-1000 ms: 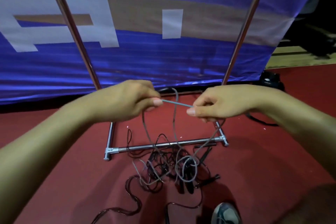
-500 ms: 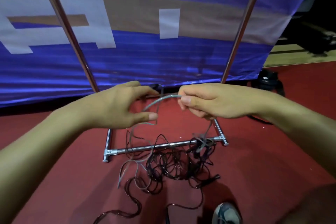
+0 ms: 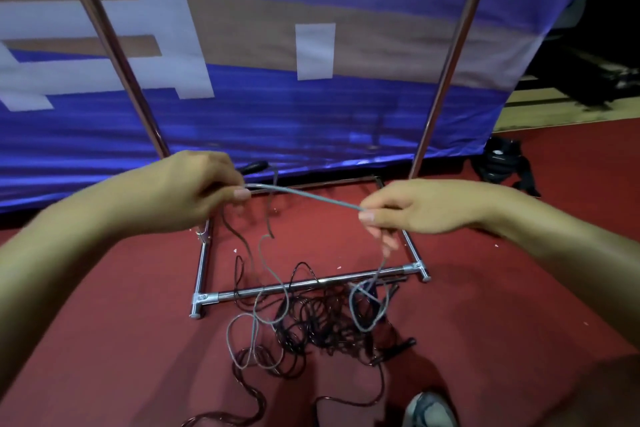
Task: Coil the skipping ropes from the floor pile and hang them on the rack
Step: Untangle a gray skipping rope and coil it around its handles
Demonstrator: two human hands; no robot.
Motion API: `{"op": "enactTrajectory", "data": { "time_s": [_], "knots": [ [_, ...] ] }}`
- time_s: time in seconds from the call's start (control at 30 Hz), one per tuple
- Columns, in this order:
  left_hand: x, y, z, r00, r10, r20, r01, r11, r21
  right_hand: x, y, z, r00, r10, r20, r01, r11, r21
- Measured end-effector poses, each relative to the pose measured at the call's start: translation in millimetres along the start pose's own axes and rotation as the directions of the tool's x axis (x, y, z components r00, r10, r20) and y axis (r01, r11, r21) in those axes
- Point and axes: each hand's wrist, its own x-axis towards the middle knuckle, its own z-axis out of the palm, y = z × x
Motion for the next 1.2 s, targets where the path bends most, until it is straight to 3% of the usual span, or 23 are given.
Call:
{"op": "enactTrajectory", "data": {
  "time_s": [0.07, 0.17, 0.33, 0.4, 0.5, 0.6, 0.7, 0.73, 0.8, 0.93, 1.03, 1.2],
  "knots": [
    [0.3, -2.3, 3.4, 0.997, -0.073, -0.010, 0.073, 0.996, 0.050, -0.8, -10.6, -1.9, 0.996, -0.071, -0.062, 0.075, 0.995, 0.060],
    [3.0, 13.1, 9.5, 0.993, -0.112, -0.032, 0.114, 0.991, 0.067, 0.7, -28.7, 0.4, 0.995, -0.094, -0.038, 0.098, 0.987, 0.126],
    [2.8, 13.3, 3.0, 0.984, -0.135, -0.117, 0.139, 0.990, 0.027, -4.1, -48.3, -4.0, 0.994, -0.105, 0.032, 0.104, 0.994, 0.017],
    [2.7, 15.1, 1.7, 0.988, -0.096, -0.122, 0.093, 0.995, -0.026, -3.8, -53.3, -0.6, 0.992, -0.128, 0.004, 0.128, 0.992, -0.020],
    [7.3, 40.9, 12.2, 0.999, 0.053, 0.004, -0.051, 0.984, -0.169, 2.3, -62.6, 2.3, 0.975, -0.159, -0.157, 0.153, 0.987, -0.048],
    [15.2, 59.2, 19.8, 0.987, 0.160, 0.000, -0.159, 0.978, -0.135, 5.9, -62.4, 0.2, 0.963, -0.131, -0.235, 0.127, 0.991, -0.034],
    [14.8, 49.4, 7.7, 0.984, 0.151, -0.096, -0.161, 0.981, -0.107, 5.6, -46.6, 1.5, 0.995, 0.079, 0.066, -0.080, 0.997, 0.023],
    [12.2, 43.5, 2.7, 0.983, 0.145, -0.111, -0.156, 0.983, -0.096, 6.5, -39.4, 3.7, 0.972, 0.151, 0.180, -0.150, 0.988, -0.016],
    [6.3, 31.5, -7.5, 0.984, 0.107, -0.144, -0.117, 0.991, -0.062, 8.5, -25.2, 3.9, 0.947, 0.206, 0.247, -0.169, 0.972, -0.163],
    [-2.3, 4.4, -15.0, 0.983, -0.010, -0.181, 0.012, 1.000, 0.009, 7.5, -15.6, -3.9, 0.998, 0.034, 0.044, -0.034, 0.999, -0.016],
    [-3.5, 5.0, -9.7, 0.986, -0.077, -0.146, 0.093, 0.990, 0.108, 7.7, -24.3, -3.7, 0.999, -0.030, -0.034, 0.029, 0.999, -0.032],
    [10.2, 44.2, 4.9, 0.992, 0.066, -0.104, -0.068, 0.997, -0.023, 10.7, -51.4, 0.6, 0.989, -0.084, -0.120, 0.074, 0.993, -0.088]
  ]
}}
